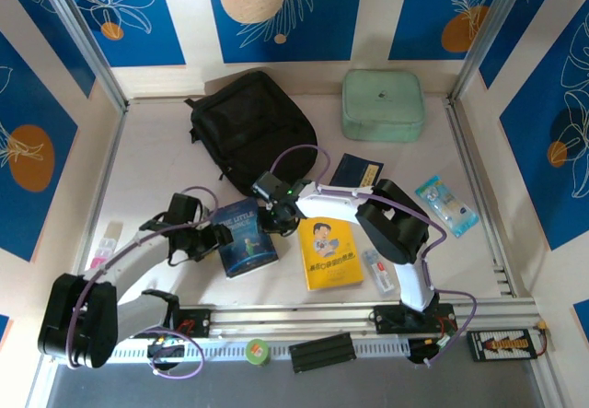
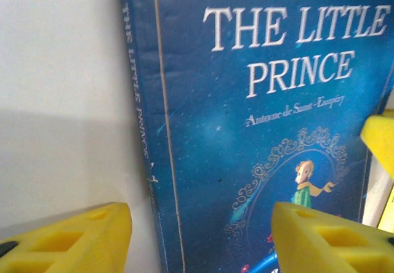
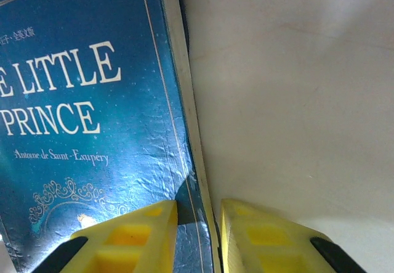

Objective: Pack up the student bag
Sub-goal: Pick up the book from the bottom-center of the table.

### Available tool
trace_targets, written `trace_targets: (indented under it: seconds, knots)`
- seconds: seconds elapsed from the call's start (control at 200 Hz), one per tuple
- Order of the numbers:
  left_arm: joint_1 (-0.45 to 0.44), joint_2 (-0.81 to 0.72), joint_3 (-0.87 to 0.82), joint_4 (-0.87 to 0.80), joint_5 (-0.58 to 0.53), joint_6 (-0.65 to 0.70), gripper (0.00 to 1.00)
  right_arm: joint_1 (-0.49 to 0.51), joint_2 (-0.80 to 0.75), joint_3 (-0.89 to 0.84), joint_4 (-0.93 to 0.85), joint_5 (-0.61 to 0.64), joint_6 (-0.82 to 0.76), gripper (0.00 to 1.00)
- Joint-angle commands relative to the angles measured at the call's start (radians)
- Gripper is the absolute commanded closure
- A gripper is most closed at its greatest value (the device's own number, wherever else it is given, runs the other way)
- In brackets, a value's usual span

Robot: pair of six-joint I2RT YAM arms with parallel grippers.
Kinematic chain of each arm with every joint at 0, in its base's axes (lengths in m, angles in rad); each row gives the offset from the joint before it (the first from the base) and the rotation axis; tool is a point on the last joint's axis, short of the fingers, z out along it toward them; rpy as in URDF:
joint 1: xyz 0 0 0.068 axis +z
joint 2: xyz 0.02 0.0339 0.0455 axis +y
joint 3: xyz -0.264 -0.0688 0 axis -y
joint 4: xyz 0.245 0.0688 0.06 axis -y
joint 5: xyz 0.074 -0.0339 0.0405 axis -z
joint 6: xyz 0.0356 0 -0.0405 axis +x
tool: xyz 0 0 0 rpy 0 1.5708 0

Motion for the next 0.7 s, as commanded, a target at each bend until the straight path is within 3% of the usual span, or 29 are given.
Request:
trace_targets:
  seconds: [0.0, 0.105, 0.695]
  knots:
    - [0.005, 0.026, -0.015, 0.034, 0.049, 0.010, 0.48, 0.000, 0.034, -0.024, -0.035, 0.009, -0.011, 0.76]
    - [0.005, 0.054, 0.003, 0.027, 0.054, 0.007, 0.54, 0.003, 0.039, -0.026, -0.023, 0.001, -0.013, 0.76]
    - [0.005, 0.012, 0.038, 0.031, 0.120, -0.016, 0.55, 0.004, 0.065, -0.013, -0.039, 0.009, -0.009, 0.83]
